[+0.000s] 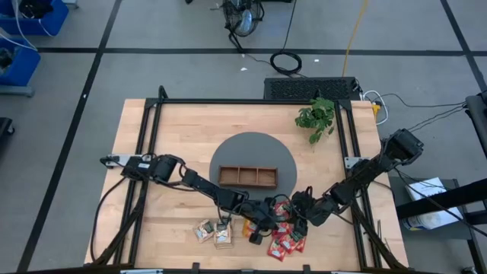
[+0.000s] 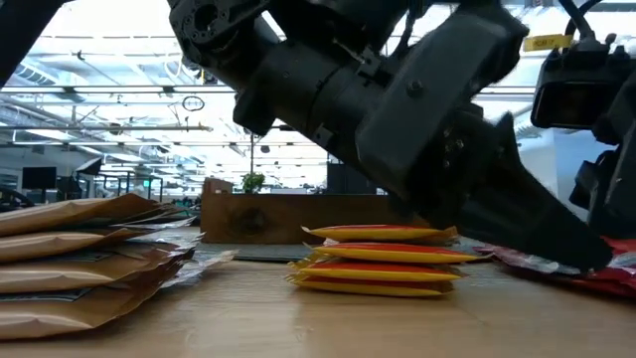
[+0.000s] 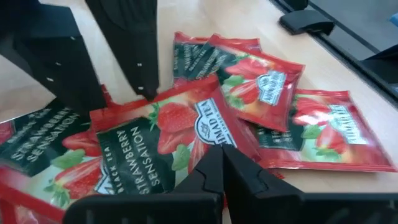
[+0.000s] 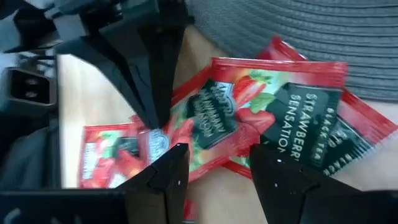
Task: Pick & Place Tea
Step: Put the red tea bag into the right section of the wooden organizer
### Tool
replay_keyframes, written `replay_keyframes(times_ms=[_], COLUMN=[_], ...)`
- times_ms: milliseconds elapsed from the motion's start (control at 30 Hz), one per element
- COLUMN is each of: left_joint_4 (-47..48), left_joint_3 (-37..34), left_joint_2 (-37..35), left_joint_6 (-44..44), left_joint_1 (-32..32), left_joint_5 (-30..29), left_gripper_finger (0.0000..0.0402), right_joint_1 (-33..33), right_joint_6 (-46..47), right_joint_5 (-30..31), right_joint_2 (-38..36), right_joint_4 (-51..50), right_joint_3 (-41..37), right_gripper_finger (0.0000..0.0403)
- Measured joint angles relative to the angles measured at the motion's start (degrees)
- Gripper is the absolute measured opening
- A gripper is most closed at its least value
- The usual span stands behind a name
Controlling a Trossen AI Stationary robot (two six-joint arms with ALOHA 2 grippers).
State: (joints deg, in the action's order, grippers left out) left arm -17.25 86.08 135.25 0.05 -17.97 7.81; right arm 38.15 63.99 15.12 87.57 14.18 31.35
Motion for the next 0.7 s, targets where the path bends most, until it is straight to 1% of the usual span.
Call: replay_keyframes(times_ms=[200, 333, 533, 600, 700], left_joint_4=[0.43, 0.48, -0.06, -0.24, -0.39], left_joint_3=[0.00, 0.00, 0.00, 0.00, -0.02], left_joint_2=[0.03, 0.04, 0.04, 0.04, 0.06], left_joint_6=[0.07, 0.73, 1.61, 1.75, 1.75], left_joint_1=[0.14, 0.17, 0.19, 0.19, 0.26], left_joint_5=[-0.21, -0.34, -3.40, -3.86, -4.02], left_gripper_finger=[0.0012, 0.0004, 0.0008, 0.0004, 0.0008], right_joint_1=[-0.20, -0.21, -0.28, -0.56, -0.82], right_joint_6=[-0.21, -0.61, -2.54, -3.17, -3.44], right_joint_5=[0.02, -0.13, 0.08, 0.04, 0.06], right_joint_2=[0.00, 0.00, 0.00, 0.00, 0.25], right_joint_4=[-0.75, -0.71, 0.64, 0.62, 0.71], right_joint_3=[0.00, 0.00, 0.00, 0.00, 0.00], right_gripper_finger=[0.0155, 0.0155, 0.0155, 0.0155, 0.0152])
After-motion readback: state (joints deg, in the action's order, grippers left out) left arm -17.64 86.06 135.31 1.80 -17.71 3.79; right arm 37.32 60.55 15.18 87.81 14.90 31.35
